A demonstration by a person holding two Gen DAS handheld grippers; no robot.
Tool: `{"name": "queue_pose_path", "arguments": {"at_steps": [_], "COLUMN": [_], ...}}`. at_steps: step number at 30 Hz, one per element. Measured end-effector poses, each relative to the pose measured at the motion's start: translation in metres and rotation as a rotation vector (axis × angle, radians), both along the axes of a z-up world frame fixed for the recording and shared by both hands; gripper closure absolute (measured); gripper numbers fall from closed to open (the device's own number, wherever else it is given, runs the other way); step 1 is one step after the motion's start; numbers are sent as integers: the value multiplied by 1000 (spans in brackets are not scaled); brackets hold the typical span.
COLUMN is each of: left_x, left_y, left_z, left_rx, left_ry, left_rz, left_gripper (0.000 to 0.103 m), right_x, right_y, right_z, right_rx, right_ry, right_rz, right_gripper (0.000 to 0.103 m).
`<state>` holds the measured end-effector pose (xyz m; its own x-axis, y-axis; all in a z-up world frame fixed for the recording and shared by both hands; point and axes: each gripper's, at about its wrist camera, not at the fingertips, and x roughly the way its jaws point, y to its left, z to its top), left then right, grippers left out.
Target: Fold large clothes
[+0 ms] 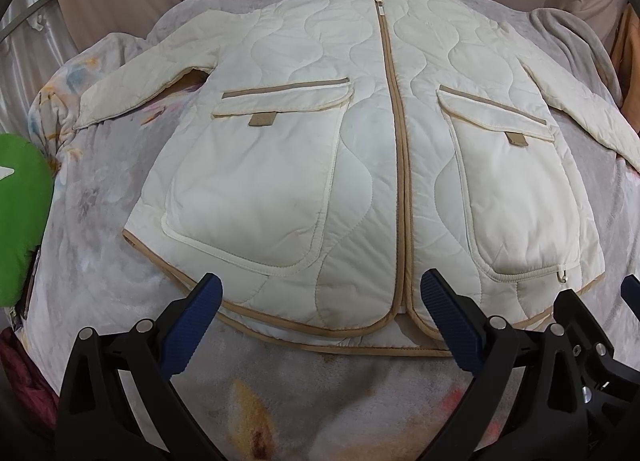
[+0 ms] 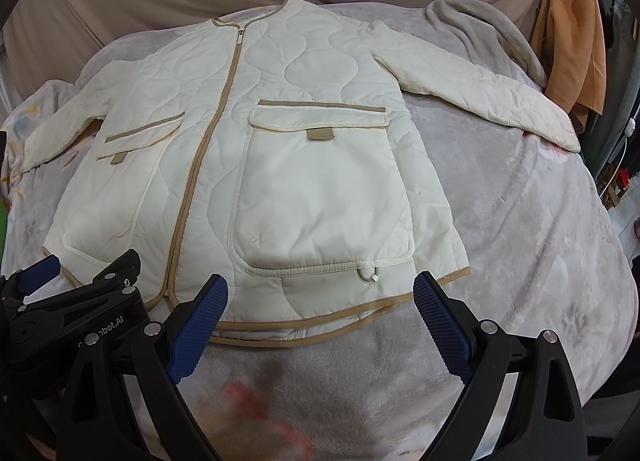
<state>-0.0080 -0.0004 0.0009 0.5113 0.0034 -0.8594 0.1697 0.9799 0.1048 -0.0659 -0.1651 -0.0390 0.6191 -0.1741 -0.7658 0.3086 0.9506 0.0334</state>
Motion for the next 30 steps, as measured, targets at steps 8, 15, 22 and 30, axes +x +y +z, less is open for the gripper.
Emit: {"name": "queue_pose_path", "arguments": {"at_steps": [8,15,22,30], "left_x": [2,4,7,38], "left_y": [-1,-2,-3,44], "left_z": [-2,-5,-9,3], "left_rx": [3,8,6,-100], "left_ry": [8,15,32,18], "left_rz": [3,6,3,137], "left_gripper": [6,6,5,5], "right_x": [1,4,5,7], "right_y": [-3,-4,-4,-103], "right_z": [-1,-4,-7,1], "right_rx": [5,12,17,45], "right_ry": [4,10,8,-137], "right_rz": [-2,-6,10,36], "right_gripper": [11,11,11,11]}}
